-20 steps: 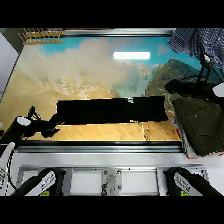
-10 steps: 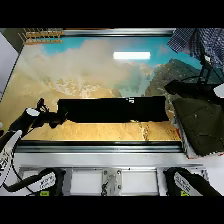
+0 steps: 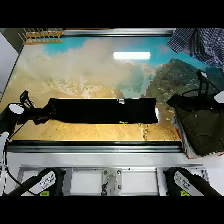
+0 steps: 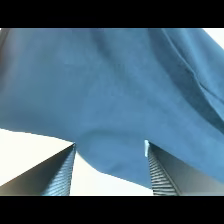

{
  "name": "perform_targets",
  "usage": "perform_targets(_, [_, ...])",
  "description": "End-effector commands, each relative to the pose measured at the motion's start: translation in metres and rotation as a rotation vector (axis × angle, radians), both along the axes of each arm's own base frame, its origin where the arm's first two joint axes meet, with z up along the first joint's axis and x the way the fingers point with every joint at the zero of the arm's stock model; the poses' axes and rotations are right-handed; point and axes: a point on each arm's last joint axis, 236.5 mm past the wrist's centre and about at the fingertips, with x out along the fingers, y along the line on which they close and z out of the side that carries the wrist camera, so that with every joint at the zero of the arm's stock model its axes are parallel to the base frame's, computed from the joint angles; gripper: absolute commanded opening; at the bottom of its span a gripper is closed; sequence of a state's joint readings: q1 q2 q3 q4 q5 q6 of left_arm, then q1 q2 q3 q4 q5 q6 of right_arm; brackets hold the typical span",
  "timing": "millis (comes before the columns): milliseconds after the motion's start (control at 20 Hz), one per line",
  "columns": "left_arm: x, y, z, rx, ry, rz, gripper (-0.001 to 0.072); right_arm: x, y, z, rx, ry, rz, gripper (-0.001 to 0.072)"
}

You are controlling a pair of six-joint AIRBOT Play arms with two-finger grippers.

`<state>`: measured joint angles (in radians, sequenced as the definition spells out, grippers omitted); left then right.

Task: Fold the clothes and pants, and hang the long-sleeved shirts on hangers.

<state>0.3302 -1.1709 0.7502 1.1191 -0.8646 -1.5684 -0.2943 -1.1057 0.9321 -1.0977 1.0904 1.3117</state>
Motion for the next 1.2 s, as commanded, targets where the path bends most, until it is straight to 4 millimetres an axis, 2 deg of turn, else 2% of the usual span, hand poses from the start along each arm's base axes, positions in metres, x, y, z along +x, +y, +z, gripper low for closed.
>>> perform_targets(0, [-0.002,0.003,0.023,0.027,-0.049,-0.015,0.0385,-0.019,-0.013,-0.044,0.046,0.138,-0.032,0.0706])
perform_targets(150, [-0.005,-0.007,0.047,0.036,-0.1,-0.042,0.0036,-0.013,0.004,-0.078,0.184,0.203,-0.007,0.0706])
perform_targets(200, [-0.004,-0.014,0.053,0.043,-0.121,-0.063,0.0009,-0.009,0.014,-0.088,0.234,0.212,0.005,0.0705])
perform_targets(350, [-0.003,-0.049,0.07,0.049,-0.171,-0.163,0.0009,0.008,0.042,-0.115,0.36,0.224,-0.001,0.0704])
perform_targets(450, [-0.004,-0.076,0.073,0.045,-0.187,-0.24,0.0009,0.018,0.062,-0.127,0.435,0.221,-0.007,0.0699])
perform_targets(550, [-0.004,-0.101,0.071,0.027,-0.189,-0.283,0.0009,0.025,0.083,-0.132,0.491,0.22,0.004,0.0698])
perform_targets(650, [-0.003,-0.123,0.064,0.013,-0.182,-0.319,0.0009,0.032,0.104,-0.131,0.524,0.201,0.03,0.0567])
perform_targets(800, [-0.004,-0.151,0.048,-0.007,-0.148,-0.359,0.0009,0.035,0.131,-0.126,0.534,0.197,0.084,0.0554])
perform_targets(900, [-0.006,-0.164,0.036,-0.015,-0.12,-0.384,0.0009,0.036,0.14,-0.125,0.522,0.189,0.108,0.033])
perform_targets(1000, [-0.011,-0.177,0.024,-0.017,-0.085,-0.42,0.0009,0.04,0.141,-0.121,0.517,0.177,0.115,0.0028])
perform_targets(1050, [-0.014,-0.182,0.017,-0.018,-0.067,-0.435,0.0009,0.042,0.137,-0.117,0.509,0.172,0.108,0.0014])
perform_targets(1150, [-0.019,-0.19,0.007,-0.019,-0.038,-0.457,0.0009,0.038,0.113,-0.112,0.422,0.207,0.092,0.0014])
